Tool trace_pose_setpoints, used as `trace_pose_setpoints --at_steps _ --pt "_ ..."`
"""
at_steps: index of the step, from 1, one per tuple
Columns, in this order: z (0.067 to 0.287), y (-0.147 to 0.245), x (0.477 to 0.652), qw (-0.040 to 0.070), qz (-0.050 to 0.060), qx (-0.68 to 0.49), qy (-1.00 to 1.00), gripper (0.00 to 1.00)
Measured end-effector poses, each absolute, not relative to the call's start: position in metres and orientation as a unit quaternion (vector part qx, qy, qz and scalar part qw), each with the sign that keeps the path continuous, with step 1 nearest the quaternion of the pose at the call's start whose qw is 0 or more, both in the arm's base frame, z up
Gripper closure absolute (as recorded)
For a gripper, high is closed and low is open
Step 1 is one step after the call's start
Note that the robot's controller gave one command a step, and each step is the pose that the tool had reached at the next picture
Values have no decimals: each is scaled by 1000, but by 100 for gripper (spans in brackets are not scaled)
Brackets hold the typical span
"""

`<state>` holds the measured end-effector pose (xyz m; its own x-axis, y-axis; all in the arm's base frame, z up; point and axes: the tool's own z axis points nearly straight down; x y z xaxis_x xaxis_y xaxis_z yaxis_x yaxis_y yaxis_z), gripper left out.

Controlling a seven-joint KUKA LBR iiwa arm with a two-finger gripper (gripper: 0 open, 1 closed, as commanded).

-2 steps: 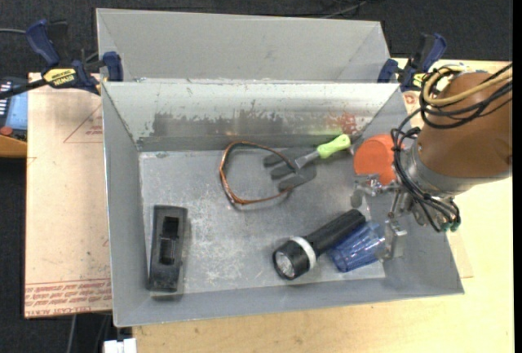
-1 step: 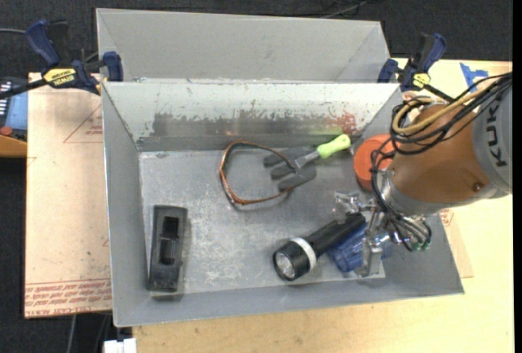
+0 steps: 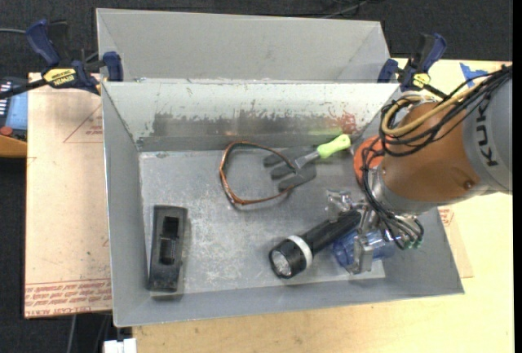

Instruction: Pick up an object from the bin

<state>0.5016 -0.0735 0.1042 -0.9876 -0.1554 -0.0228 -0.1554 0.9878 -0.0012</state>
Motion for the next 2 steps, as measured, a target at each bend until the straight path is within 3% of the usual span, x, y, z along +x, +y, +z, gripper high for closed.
trace_pose_setpoints --at_steps 1,2 --pt "74 -70 509 13 2 -56 998 0" --pt "62 -70 508 12 2 -55 998 0"
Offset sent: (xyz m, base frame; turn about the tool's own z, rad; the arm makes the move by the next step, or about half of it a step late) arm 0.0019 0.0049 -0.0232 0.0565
